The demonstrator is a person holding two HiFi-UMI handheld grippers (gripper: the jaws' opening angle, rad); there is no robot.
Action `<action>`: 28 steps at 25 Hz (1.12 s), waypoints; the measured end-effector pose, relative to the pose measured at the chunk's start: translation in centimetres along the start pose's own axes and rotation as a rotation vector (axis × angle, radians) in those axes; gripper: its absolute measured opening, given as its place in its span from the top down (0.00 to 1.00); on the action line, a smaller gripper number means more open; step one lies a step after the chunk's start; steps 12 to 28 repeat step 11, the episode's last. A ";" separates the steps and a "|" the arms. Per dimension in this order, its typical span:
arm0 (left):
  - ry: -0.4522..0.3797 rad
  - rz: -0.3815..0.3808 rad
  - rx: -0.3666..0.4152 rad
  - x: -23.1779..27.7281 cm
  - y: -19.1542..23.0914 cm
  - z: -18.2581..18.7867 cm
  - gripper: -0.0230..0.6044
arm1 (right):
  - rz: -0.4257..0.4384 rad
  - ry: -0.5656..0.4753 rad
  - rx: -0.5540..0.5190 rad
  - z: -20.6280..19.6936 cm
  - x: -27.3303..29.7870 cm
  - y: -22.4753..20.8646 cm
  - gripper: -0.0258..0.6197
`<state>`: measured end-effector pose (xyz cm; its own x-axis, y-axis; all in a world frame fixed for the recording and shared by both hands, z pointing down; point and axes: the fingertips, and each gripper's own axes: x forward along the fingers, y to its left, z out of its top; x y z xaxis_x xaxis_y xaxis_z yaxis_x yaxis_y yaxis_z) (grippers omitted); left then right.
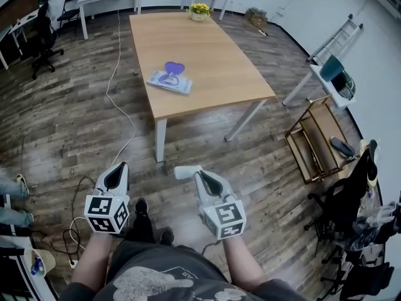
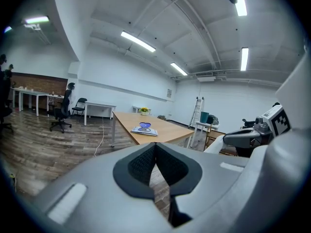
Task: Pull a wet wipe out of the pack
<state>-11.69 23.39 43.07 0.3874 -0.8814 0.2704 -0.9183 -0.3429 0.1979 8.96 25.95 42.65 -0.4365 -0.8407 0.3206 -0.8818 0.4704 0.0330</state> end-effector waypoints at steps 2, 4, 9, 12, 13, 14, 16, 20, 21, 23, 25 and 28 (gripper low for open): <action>-0.002 0.006 -0.006 -0.4 0.1 -0.3 0.93 | 0.006 0.004 0.004 -0.3 0.0 0.3 0.95; -0.003 0.013 -0.011 -0.7 0.3 -0.4 0.93 | 0.007 0.004 0.003 -0.5 0.1 0.5 0.95; 0.000 0.023 -0.015 -1.2 0.4 -0.7 0.93 | 0.022 0.007 0.003 -0.5 0.1 1.1 0.95; 0.003 0.027 -0.015 -1.3 0.5 -0.7 0.93 | 0.028 0.007 0.004 -0.3 0.2 1.3 0.96; 0.003 0.027 -0.015 -1.3 0.5 -0.7 0.93 | 0.028 0.007 0.004 -0.3 0.2 1.3 0.96; 0.003 0.027 -0.015 -1.3 0.5 -0.7 0.93 | 0.028 0.007 0.004 -0.3 0.2 1.3 0.96; 0.003 0.027 -0.015 -1.3 0.5 -0.7 0.93 | 0.028 0.007 0.004 -0.3 0.2 1.3 0.96; 0.003 0.027 -0.015 -1.3 0.5 -0.7 0.93 | 0.028 0.007 0.004 -0.3 0.2 1.3 0.96; 0.003 0.027 -0.015 -1.3 0.5 -0.7 0.93 | 0.028 0.007 0.004 -0.3 0.2 1.3 0.96; 0.003 0.027 -0.015 -1.3 0.5 -0.7 0.93 | 0.028 0.007 0.004 -0.3 0.2 1.3 0.96; 0.003 0.027 -0.015 -1.3 0.5 -0.7 0.93 | 0.028 0.007 0.004 -0.3 0.2 1.3 0.96; 0.003 0.027 -0.015 -1.3 0.5 -0.7 0.93 | 0.028 0.007 0.004 -0.3 0.2 1.3 0.96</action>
